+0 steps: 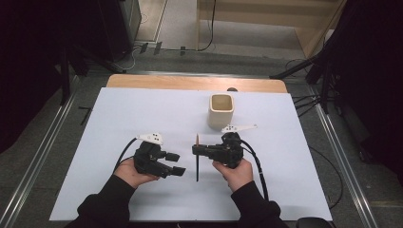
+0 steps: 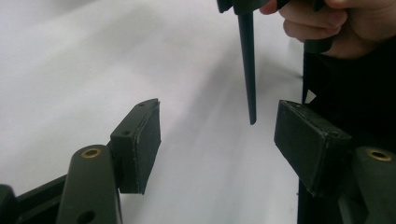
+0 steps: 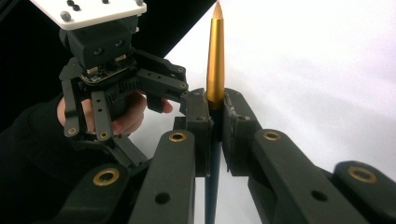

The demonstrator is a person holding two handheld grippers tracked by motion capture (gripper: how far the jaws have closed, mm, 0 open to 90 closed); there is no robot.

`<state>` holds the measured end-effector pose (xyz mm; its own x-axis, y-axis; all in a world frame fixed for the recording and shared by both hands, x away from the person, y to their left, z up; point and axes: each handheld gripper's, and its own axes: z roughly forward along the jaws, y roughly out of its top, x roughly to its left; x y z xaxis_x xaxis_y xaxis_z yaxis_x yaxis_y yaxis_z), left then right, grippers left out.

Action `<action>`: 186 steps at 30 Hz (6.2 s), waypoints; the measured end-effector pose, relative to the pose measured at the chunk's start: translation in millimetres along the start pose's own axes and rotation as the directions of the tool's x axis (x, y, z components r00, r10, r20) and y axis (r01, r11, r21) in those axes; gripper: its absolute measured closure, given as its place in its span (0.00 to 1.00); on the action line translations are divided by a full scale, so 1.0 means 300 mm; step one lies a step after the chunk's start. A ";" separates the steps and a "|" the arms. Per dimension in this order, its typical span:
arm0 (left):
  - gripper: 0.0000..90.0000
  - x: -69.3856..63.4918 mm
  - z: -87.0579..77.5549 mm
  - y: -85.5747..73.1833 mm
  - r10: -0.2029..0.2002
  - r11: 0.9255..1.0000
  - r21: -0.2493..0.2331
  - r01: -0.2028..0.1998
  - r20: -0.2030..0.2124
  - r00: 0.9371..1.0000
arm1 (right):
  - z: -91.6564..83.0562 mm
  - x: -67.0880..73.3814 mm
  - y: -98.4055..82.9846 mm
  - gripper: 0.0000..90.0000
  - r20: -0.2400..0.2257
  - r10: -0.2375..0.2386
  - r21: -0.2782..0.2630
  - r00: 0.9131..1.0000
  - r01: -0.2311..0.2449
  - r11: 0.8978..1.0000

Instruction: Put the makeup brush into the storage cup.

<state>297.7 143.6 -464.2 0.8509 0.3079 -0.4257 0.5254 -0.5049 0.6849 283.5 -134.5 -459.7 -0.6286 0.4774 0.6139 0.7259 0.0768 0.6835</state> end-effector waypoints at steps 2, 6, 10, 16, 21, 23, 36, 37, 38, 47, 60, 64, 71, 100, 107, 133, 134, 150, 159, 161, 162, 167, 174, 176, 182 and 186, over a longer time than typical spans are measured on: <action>0.36 0.000 -0.005 -0.003 0.011 1.000 0.004 -0.011 -0.018 1.000 | -0.001 -0.001 0.000 0.93 0.002 -0.001 0.000 1.000 0.001 1.000; 0.35 0.001 -0.012 -0.010 0.033 0.999 0.016 -0.032 -0.045 0.998 | -0.003 -0.002 0.001 0.93 0.006 -0.005 0.003 1.000 0.005 1.000; 0.35 0.003 -0.027 -0.018 0.070 0.997 0.030 -0.067 -0.088 0.994 | -0.009 -0.005 0.004 0.93 0.019 -0.009 0.006 1.000 0.009 1.000; 0.34 0.007 -0.050 -0.035 0.115 0.993 0.040 -0.111 -0.131 0.985 | -0.014 -0.006 0.007 0.93 0.029 -0.014 0.008 0.999 0.014 1.000; 0.34 0.003 -0.065 -0.051 0.156 0.988 0.049 -0.150 -0.170 0.973 | -0.014 -0.010 0.008 0.93 0.038 -0.022 0.009 0.999 0.021 1.000; 0.34 0.005 -0.072 -0.055 0.166 0.986 0.059 -0.158 -0.182 0.969 | -0.016 -0.011 0.009 0.93 0.040 -0.024 0.011 0.999 0.023 1.000; 0.34 0.004 -0.106 -0.083 0.189 0.982 0.069 -0.178 -0.230 0.954 | -0.035 -0.019 0.018 0.93 0.059 -0.024 -0.004 0.998 0.024 1.000; 0.34 0.003 -0.108 -0.085 0.187 0.982 0.067 -0.176 -0.230 0.955 | -0.037 -0.020 0.019 0.93 0.060 -0.026 -0.005 0.998 0.027 1.000; 0.34 0.003 -0.111 -0.086 0.183 0.983 0.064 -0.173 -0.226 0.957 | -0.039 -0.021 0.019 0.93 0.060 -0.025 -0.008 0.998 0.026 1.000; 0.34 0.010 -0.144 -0.108 0.150 0.989 0.049 -0.143 -0.237 0.960 | -0.051 -0.026 0.024 0.93 0.069 -0.026 -0.014 0.997 0.027 1.000; 0.28 0.008 -0.162 -0.117 0.141 0.990 0.023 -0.139 -0.231 0.963 | -0.078 -0.035 0.043 0.93 0.101 -0.031 -0.030 0.994 0.034 0.999; 0.27 0.011 -0.166 -0.118 0.144 0.989 0.019 -0.144 -0.239 0.960 | -0.090 -0.042 0.050 0.93 0.107 -0.023 -0.036 0.994 0.027 0.999; 0.26 0.015 -0.166 -0.120 0.137 0.990 0.019 -0.137 -0.245 0.960 | -0.096 -0.049 0.075 0.93 0.121 -0.035 -0.030 0.992 0.039 0.999; 0.26 0.024 -0.172 -0.122 0.123 0.992 0.016 -0.123 -0.251 0.960 | -0.151 -0.051 0.207 0.93 0.175 -0.069 -0.036 0.982 0.076 0.996; 0.26 0.025 -0.171 -0.122 0.120 0.993 0.012 -0.121 -0.251 0.960 | -0.160 -0.054 0.237 0.93 0.190 -0.072 -0.043 0.979 0.082 0.996; 0.26 0.025 -0.169 -0.121 0.130 0.992 0.025 -0.127 -0.243 0.961 | -0.219 -0.055 0.360 0.93 0.258 -0.088 -0.076 0.962 0.111 0.991; 0.26 0.024 -0.169 -0.122 0.129 0.992 0.023 -0.127 -0.243 0.961 | -0.221 -0.055 0.366 0.93 0.264 -0.087 -0.081 0.961 0.112 0.990; 0.26 0.024 -0.167 -0.121 0.129 0.992 0.028 -0.126 -0.239 0.962 | -0.252 -0.065 0.472 0.93 0.318 -0.080 -0.116 0.945 0.122 0.986; 0.26 0.023 -0.165 -0.122 0.127 0.992 0.025 -0.125 -0.238 0.963 | -0.264 -0.076 0.513 0.93 0.339 -0.072 -0.157 0.938 0.132 0.979; 0.26 0.023 -0.165 -0.121 0.128 0.992 0.024 -0.126 -0.237 0.963 | -0.265 -0.084 0.522 0.93 0.347 -0.067 -0.156 0.935 0.128 0.979; 0.26 0.023 -0.166 -0.121 0.127 0.992 0.024 -0.125 -0.236 0.963 | -0.264 -0.087 0.526 0.93 0.356 -0.069 -0.149 0.932 0.129 0.980; 0.26 0.024 -0.165 -0.121 0.127 0.992 0.024 -0.125 -0.236 0.963 | -0.256 -0.103 0.543 0.93 0.373 -0.061 -0.153 0.926 0.126 0.980; 0.26 0.024 -0.166 -0.121 0.128 0.992 0.024 -0.125 -0.234 0.964 | -0.251 -0.115 0.565 0.93 0.393 -0.062 -0.161 0.917 0.135 0.978; 0.26 0.024 -0.166 -0.121 0.128 0.992 0.025 -0.125 -0.235 0.964 | -0.248 -0.118 0.571 0.93 0.403 -0.064 -0.166 0.913 0.142 0.976; 0.26 0.024 -0.166 -0.121 0.129 0.992 0.026 -0.126 -0.234 0.964 | -0.239 -0.134 0.574 0.93 0.433 -0.056 -0.185 0.900 0.149 0.971; 0.26 0.024 -0.164 -0.121 0.129 0.992 0.024 -0.127 -0.233 0.964 | -0.229 -0.149 0.575 0.93 0.445 -0.050 -0.195 0.894 0.151 0.969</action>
<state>285.1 203.9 -462.9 0.8887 0.4199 -0.1841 0.4131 -0.5593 0.7187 417.6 -202.6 -342.2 -0.4743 0.8123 0.3393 0.5542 -0.0240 0.8320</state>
